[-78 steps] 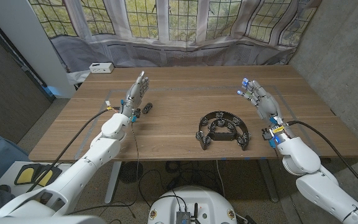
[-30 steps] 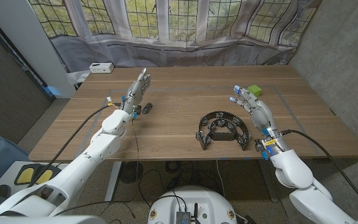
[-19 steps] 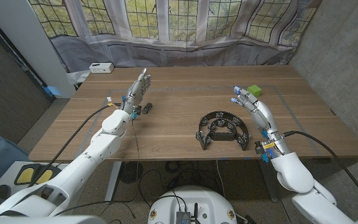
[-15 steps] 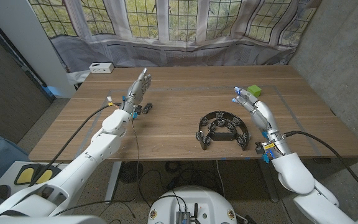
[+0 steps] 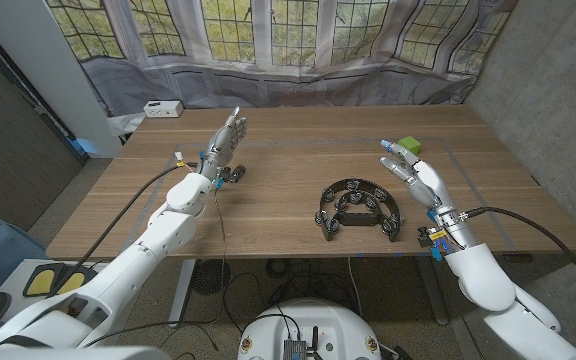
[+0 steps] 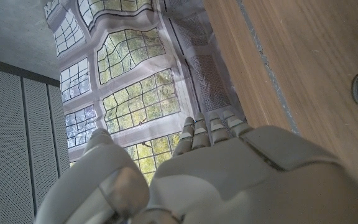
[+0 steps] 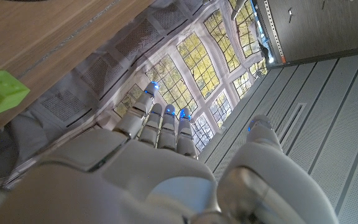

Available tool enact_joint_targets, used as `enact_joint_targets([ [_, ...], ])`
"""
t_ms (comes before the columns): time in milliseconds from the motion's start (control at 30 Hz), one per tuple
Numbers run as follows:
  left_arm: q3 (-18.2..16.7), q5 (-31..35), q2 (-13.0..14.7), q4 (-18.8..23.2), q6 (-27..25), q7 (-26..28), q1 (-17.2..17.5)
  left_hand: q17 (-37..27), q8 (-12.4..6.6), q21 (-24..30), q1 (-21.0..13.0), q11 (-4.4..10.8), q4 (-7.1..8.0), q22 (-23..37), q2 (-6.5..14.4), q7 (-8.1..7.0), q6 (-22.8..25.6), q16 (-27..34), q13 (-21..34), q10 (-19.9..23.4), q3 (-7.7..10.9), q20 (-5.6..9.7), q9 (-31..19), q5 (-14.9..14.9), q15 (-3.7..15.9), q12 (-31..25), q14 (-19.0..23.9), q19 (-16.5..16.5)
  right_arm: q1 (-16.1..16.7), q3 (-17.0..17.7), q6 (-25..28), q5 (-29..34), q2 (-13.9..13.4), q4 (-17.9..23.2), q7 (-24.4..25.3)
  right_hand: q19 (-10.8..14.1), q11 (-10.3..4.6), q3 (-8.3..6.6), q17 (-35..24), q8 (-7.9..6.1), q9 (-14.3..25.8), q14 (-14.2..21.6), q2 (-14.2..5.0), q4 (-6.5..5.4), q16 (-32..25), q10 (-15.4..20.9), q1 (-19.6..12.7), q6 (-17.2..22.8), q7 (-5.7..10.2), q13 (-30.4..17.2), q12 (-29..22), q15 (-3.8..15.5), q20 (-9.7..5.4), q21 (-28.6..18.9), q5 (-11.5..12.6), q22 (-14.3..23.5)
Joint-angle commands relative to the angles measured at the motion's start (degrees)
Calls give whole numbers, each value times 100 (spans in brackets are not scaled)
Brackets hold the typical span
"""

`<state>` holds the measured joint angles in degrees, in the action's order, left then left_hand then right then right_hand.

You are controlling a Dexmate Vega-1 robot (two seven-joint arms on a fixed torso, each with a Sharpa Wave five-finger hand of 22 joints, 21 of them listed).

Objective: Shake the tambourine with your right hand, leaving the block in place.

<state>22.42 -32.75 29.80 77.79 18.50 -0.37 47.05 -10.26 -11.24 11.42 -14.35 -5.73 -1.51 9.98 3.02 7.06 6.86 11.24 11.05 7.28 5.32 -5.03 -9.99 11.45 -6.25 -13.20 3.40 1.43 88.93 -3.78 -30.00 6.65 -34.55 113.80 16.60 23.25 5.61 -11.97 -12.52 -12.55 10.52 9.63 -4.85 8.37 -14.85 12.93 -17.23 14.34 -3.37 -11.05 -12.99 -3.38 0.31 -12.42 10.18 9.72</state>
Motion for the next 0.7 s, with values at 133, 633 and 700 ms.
enact_joint_targets([
  [133, -73, -226, 259, 221, -194, -290, 115, -9, 3, 6, -88, 24, -28, 28, 10, 16, 59, -4, 19, 46, 3, -48, -24, -21, 6, 4, 46, -37, 389, -91, 1021, 1028, 95, 772, 373, 59, -17, -60, -5, -4, 21, 58, -11, 17, -26, 37, -93, 74, 12, -33, -33, 5, 65, -22, 8, 18],
  [633, -133, -191, 279, 181, 59, -393, 86, -9, 1, 24, -89, 20, -36, 29, 17, 11, 95, 10, 19, 81, 1, -90, -24, -24, 3, 3, 111, -93, 742, -263, 2091, 2166, 41, 1451, 895, -32, -33, -85, -8, 23, 22, 35, -44, 19, -4, 11, -143, 72, 54, -34, 2, -3, 123, 37, 10, 20],
  [700, -130, -250, 235, 107, 112, -490, 49, -9, -7, 29, -89, 21, -38, 29, 18, 11, 123, 17, 19, 118, 1, -96, -25, -25, 2, -9, 138, -110, 788, -297, 2229, 2312, 45, 1518, 980, -65, -43, -91, -6, 25, 23, 11, -47, 23, 9, 9, -155, 79, 57, -34, 7, -2, 129, 53, 12, 20],
])
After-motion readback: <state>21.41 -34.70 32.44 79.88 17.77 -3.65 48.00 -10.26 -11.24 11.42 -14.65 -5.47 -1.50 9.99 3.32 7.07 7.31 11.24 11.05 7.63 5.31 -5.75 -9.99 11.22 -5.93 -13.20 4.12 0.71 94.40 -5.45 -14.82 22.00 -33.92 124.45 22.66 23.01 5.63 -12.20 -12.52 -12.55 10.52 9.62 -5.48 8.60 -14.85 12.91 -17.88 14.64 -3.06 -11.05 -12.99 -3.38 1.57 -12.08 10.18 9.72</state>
